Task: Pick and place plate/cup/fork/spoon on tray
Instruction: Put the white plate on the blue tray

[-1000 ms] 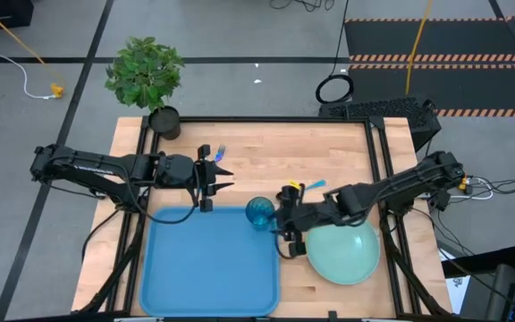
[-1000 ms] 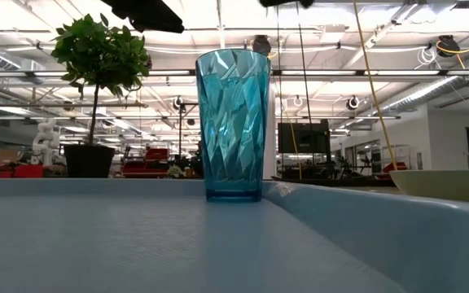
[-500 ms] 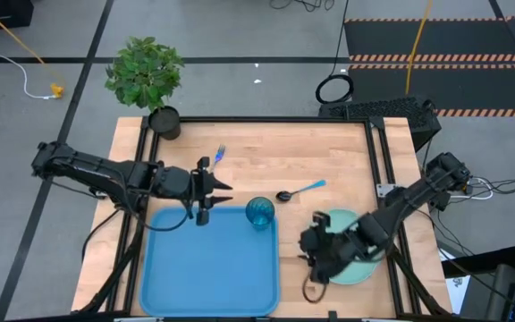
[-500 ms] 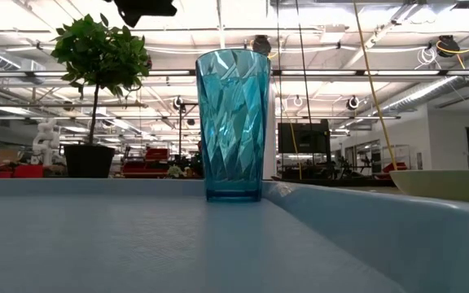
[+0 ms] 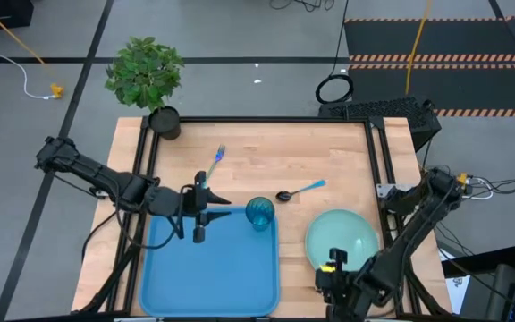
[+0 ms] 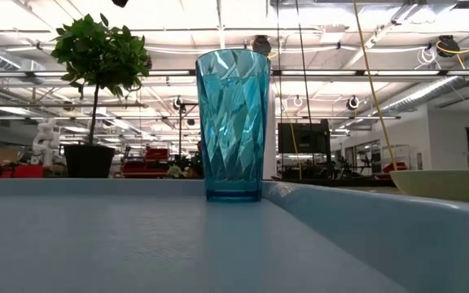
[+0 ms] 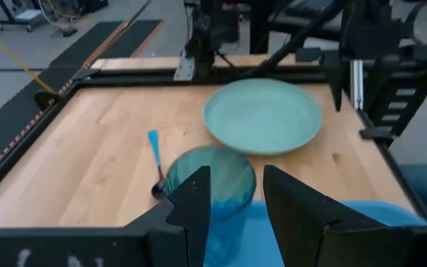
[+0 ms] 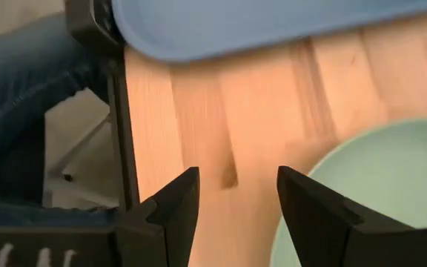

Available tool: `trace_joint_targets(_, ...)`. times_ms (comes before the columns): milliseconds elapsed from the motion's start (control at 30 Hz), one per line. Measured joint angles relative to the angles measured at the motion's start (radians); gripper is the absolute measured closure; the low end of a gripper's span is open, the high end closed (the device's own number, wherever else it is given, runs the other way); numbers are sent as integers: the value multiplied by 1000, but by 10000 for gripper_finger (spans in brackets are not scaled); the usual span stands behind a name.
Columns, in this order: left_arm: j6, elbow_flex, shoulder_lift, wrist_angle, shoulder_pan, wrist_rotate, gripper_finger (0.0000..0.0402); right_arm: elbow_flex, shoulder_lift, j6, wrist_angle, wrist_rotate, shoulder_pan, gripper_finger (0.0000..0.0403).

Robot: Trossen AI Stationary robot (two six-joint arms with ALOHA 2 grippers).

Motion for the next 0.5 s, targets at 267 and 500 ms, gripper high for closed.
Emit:
trace_joint_targets(267, 6, 0, 50, 77, -27, -24, 273, 0, 90, 69, -74, -21, 40, 229)
trace_joint_targets(500, 5, 0, 60, 118, -27, -29, 273, -6, 144, 70, -96, -22, 48, 229)
